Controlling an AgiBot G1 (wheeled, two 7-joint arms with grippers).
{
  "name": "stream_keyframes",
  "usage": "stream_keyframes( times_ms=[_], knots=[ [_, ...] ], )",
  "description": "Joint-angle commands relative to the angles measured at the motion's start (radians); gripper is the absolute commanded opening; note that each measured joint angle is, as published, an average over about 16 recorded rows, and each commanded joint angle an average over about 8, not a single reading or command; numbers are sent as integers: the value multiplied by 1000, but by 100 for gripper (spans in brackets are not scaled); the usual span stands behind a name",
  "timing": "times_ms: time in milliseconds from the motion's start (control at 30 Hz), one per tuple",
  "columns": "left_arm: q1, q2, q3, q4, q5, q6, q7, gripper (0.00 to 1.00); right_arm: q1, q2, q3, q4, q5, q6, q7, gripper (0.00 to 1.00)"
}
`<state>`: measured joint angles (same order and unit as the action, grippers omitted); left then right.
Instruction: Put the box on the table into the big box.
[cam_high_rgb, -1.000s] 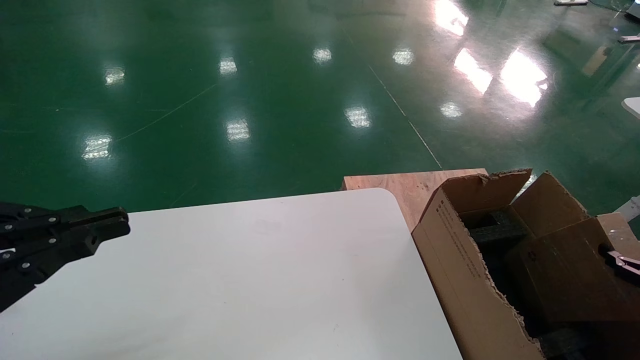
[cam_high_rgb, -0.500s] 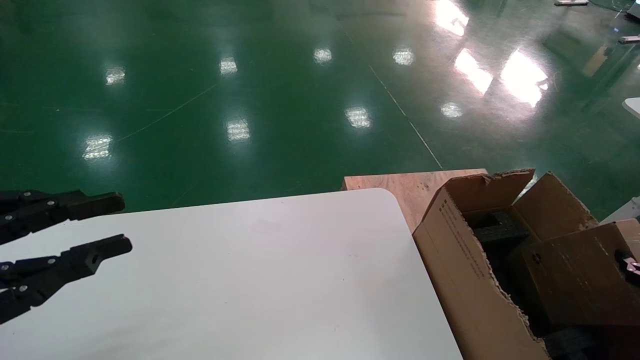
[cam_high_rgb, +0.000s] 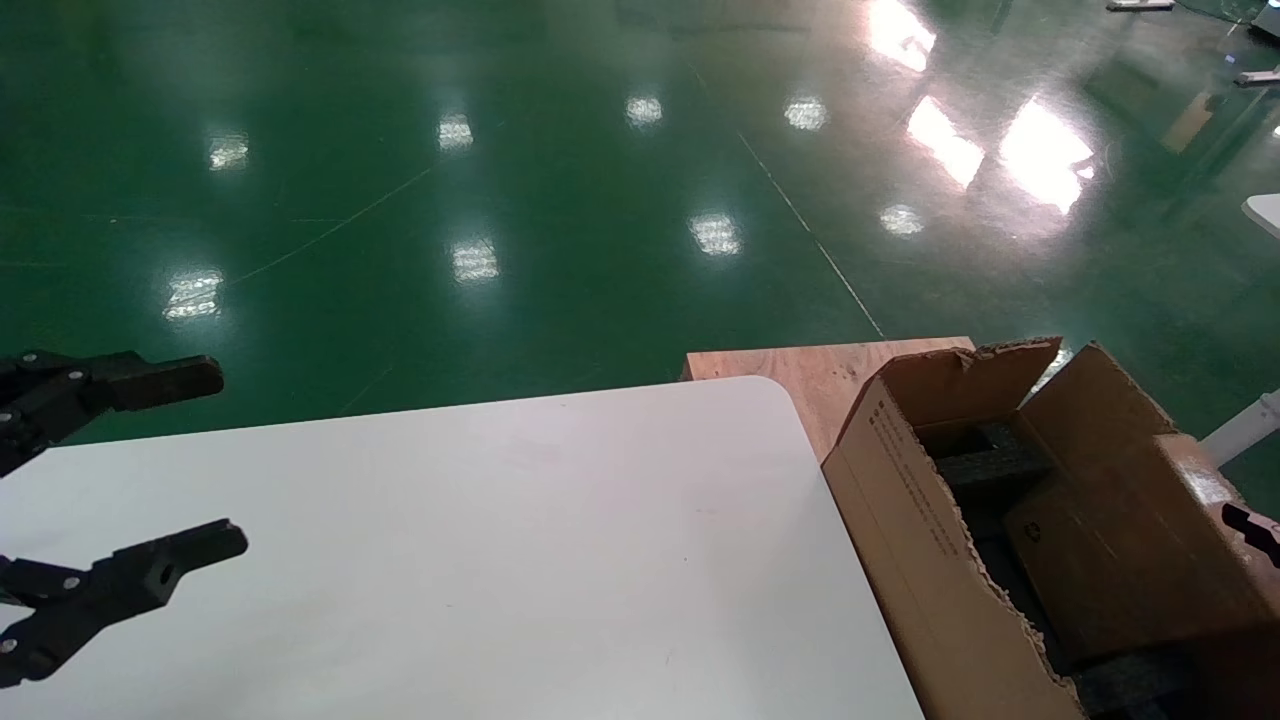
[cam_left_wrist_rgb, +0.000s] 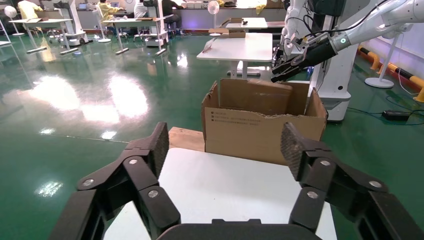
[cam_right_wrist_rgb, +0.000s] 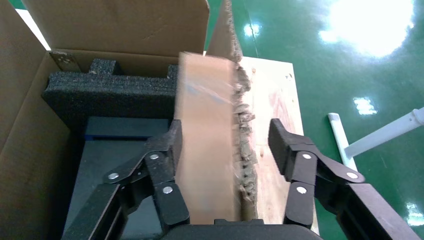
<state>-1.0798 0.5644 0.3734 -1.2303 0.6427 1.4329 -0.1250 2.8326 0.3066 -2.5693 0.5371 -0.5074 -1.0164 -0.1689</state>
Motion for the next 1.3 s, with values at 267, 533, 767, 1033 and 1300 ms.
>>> stream_keyframes(
  times_ms=[267,533,767,1033,1300],
  knots=[
    [0,0,0,0,0,0,0,100,0,2,2,5,-1,1,2,100],
    [0,0,0,0,0,0,0,100,2,-7,10,34,8,-7,-2,100],
    [0,0,0,0,0,0,0,100,6,-47,45,195,52,-13,-23,100],
    [0,0,0,0,0,0,0,100,-3,-96,67,460,95,73,-4,100],
    [0,0,0,0,0,0,0,100,-9,-189,37,758,138,281,7,100]
  ],
)
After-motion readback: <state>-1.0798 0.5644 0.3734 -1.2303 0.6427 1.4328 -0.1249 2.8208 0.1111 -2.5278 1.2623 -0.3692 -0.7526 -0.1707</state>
